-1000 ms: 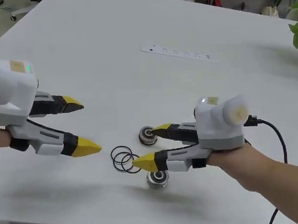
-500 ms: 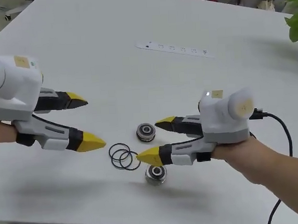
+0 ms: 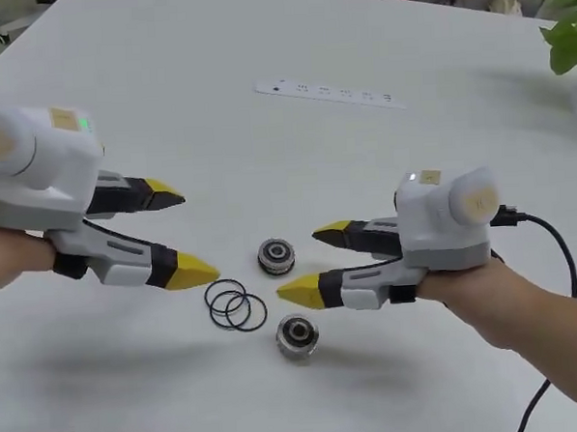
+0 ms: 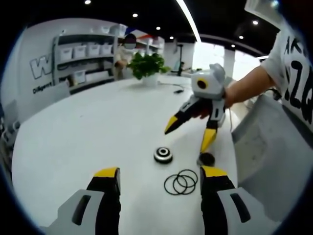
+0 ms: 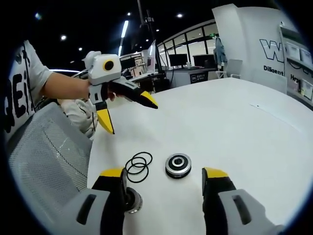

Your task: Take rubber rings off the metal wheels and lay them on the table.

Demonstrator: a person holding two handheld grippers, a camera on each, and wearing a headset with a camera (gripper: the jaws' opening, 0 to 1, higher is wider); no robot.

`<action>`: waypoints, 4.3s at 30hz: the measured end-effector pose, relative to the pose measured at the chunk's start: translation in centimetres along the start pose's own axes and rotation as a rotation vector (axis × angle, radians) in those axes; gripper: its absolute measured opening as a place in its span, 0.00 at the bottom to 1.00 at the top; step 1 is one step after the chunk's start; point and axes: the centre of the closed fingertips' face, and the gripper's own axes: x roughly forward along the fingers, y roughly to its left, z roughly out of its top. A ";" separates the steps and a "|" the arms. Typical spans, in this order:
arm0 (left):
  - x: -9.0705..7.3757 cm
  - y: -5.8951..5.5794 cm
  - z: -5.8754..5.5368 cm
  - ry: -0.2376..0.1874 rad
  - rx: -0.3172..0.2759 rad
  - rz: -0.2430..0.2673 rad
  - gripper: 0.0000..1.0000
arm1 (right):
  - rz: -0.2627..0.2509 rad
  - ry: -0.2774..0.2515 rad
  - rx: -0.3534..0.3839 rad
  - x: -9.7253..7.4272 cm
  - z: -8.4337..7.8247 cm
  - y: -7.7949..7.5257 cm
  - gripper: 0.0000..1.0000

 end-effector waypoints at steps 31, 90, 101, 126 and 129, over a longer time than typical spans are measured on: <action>5.0 -0.4 0.8 0.006 -0.002 -0.053 0.48 | -0.036 0.008 0.023 1.4 -1.6 -2.4 0.29; 9.6 -1.1 -0.6 0.102 0.114 -0.046 0.14 | -0.025 0.012 0.057 2.5 -2.5 -2.5 0.09; 9.6 -1.0 -0.6 0.095 0.094 -0.031 0.14 | -0.045 -0.005 0.149 2.2 -2.7 -2.9 0.00; 9.9 -0.9 -0.5 0.118 0.089 0.026 0.11 | -0.068 -0.150 0.400 1.3 -0.8 -3.8 0.00; 9.9 -0.9 -0.5 0.118 0.090 0.032 0.11 | -0.066 -0.140 0.379 1.4 -0.7 -3.6 0.00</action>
